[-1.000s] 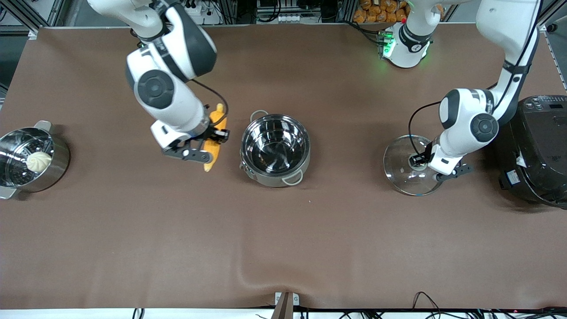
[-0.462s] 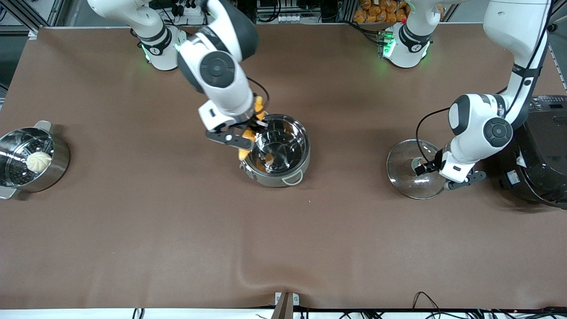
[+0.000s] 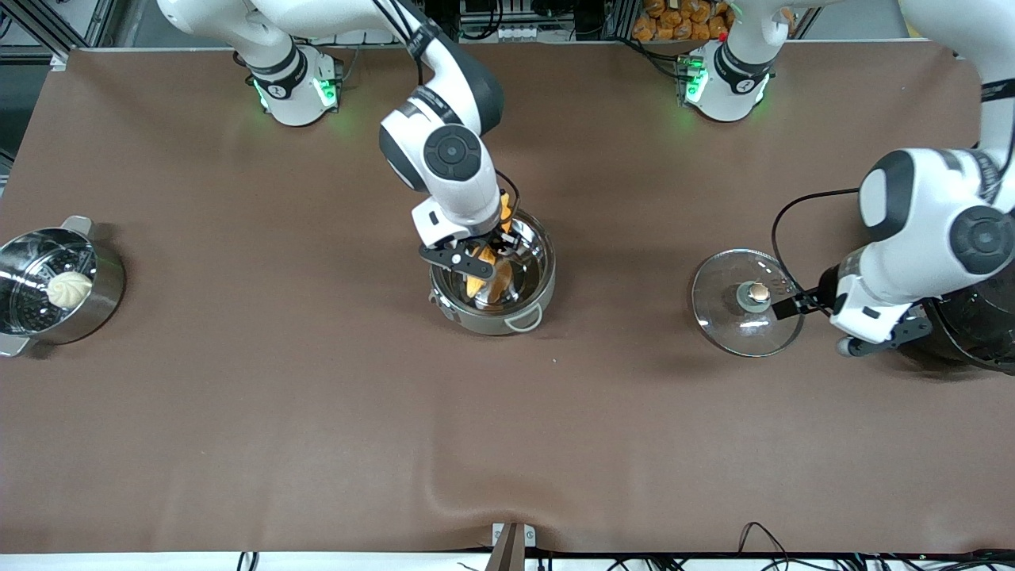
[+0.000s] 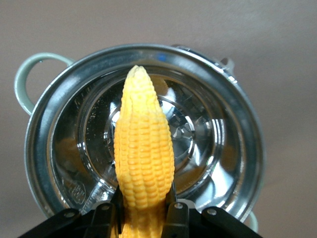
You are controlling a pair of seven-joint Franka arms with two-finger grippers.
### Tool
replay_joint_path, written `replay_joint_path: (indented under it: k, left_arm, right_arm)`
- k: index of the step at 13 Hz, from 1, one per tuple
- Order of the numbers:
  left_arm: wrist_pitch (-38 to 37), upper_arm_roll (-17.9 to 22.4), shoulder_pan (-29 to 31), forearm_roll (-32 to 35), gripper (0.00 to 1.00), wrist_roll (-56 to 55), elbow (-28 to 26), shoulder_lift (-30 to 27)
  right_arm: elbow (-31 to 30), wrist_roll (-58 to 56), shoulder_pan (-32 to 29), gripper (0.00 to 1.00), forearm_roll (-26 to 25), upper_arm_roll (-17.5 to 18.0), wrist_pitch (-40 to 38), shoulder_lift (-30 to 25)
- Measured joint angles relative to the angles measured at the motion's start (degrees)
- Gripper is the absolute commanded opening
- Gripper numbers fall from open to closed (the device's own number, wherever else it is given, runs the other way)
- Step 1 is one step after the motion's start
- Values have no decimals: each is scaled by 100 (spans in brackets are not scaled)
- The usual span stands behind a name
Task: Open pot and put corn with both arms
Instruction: 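Lower the lid with the left gripper while the right gripper carries corn over pot, then lower the corn into the pot and open the right gripper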
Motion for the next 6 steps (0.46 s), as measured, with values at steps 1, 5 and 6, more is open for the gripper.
replay_joint_path:
  k: [1,5,6]
  left_arm:
    - [-192,-8,-12,1,100,89,213,-13]
    - [-1273,-56,-9,1,100,398,1128,-157]
    - [-1613,-51,-2,1,100,448,1378,-189]
  right_arm:
    - [3,6,20,4,-1,0,96,78]
    - [25,8,50,100,-3,-2,262,280]
    - [36,10,51,100,-3,-6,262,293]
